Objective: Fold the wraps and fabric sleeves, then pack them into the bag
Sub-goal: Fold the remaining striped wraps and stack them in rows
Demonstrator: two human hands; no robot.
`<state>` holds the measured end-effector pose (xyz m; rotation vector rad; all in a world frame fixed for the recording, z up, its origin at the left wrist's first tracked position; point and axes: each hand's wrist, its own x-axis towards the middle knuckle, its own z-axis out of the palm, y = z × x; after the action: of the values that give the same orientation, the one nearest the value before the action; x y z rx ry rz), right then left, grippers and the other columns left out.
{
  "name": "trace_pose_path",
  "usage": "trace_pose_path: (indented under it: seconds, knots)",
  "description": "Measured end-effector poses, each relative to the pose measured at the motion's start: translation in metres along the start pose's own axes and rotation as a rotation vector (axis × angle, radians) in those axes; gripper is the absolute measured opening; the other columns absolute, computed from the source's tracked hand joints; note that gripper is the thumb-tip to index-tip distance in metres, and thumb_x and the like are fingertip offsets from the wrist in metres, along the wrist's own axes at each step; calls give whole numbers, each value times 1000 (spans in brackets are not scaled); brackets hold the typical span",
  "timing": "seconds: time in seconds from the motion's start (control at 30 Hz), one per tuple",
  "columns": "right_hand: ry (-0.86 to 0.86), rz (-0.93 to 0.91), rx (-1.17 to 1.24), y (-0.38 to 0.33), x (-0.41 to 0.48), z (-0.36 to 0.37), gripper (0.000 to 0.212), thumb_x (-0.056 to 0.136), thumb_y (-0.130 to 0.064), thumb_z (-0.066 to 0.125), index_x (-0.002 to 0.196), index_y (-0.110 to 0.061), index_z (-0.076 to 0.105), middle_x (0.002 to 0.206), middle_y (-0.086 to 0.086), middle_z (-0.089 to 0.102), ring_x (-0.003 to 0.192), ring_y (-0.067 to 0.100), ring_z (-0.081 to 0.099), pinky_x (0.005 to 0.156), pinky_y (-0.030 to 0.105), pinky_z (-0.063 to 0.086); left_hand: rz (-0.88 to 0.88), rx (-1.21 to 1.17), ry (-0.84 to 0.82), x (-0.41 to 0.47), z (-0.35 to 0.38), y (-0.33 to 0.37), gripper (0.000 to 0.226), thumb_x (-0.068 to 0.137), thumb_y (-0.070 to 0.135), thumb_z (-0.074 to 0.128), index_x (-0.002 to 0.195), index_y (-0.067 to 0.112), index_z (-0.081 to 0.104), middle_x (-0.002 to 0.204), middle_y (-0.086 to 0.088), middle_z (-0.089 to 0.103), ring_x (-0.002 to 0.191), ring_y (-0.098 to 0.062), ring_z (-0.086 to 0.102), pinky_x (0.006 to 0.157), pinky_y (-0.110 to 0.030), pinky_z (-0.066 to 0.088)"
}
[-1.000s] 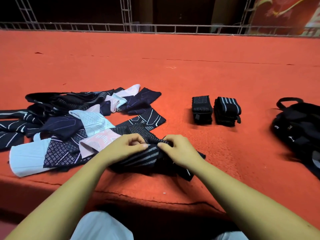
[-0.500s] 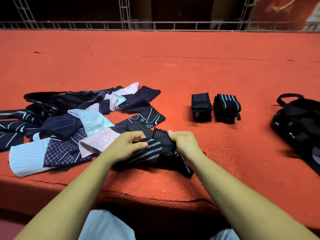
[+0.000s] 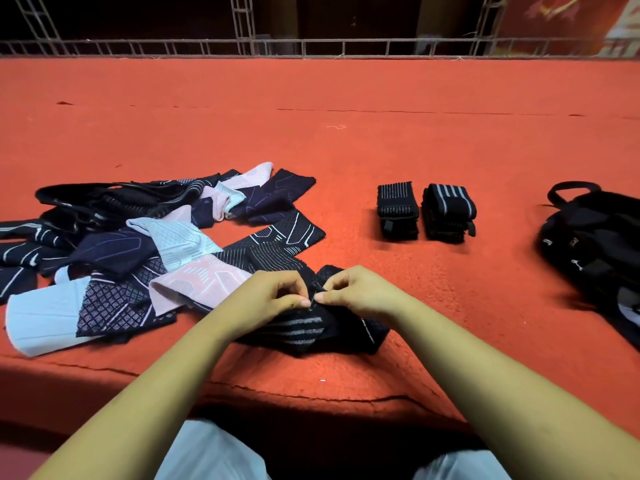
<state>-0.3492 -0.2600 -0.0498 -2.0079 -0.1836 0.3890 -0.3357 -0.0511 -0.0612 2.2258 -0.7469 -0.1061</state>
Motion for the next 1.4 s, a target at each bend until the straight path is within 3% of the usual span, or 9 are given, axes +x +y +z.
trace_pose_path:
  seconds: [0.17,0.43,0.57,0.73,0.9,1.0,1.2,1.3,1.4]
  knots:
    - [134,113,342,2,6,3,22,87,-14,71,67,-13,62,58,3,55,48,11,47,48,20,36,10,123,-18,-3,1,-1,18,84,33,77,82,21,63,72,11,64,67,0,54,65,-18,42]
    - [666,133,519,20,15,-42,26,92,-9,62,67,-13,55,67,10,51,56,16,46,52,24,33,22,87,147,-9,-10,-14,24,85,29,75,73,19,56,67,6,59,62,-3,50,59,-19,37]
    - [588,16,498,18,0,-70,18,95,-14,62,78,-9,64,72,6,60,59,13,57,51,22,48,-209,89,341,-1,-21,-47,26,82,27,79,70,16,58,64,1,60,59,-5,47,60,-25,37]
    - [503,-137,515,5,-11,-82,15,95,-15,62,89,-3,68,78,5,63,71,14,60,61,23,49,-357,187,324,27,-31,-56,29,78,29,82,68,17,58,67,1,61,66,-18,54,63,-32,38]
    - [764,-73,687,11,-15,-103,29,97,-12,58,69,-13,61,66,-1,60,62,11,55,57,23,46,-423,168,309,41,-35,-57,31,77,29,83,64,18,58,63,2,59,62,-18,53,61,-31,38]
    - [862,43,373,41,-20,-115,34,92,-13,65,60,-14,52,57,1,44,55,14,41,56,28,37,-443,177,314,33,-31,-65,31,78,30,83,66,17,58,62,2,58,61,-17,52,57,-30,36]
    - [641,368,-180,74,-22,-118,38,78,-15,78,52,-12,50,55,11,50,58,24,52,56,39,45,-408,57,295,31,-25,-68,27,80,24,82,70,10,60,63,0,57,57,-14,46,57,-29,34]
    - [557,343,-505,51,-22,-103,22,75,-18,77,88,-5,65,92,18,68,91,30,65,70,34,48,-333,-25,190,30,-19,-62,24,81,17,81,72,5,61,61,1,55,54,-7,42,53,-23,33]
    - [409,23,-492,14,-14,-66,60,78,-25,78,130,-7,56,130,12,62,120,26,58,97,31,44,-286,-49,132,28,-12,-62,24,80,17,82,71,9,62,62,3,58,55,-4,45,54,-21,35]
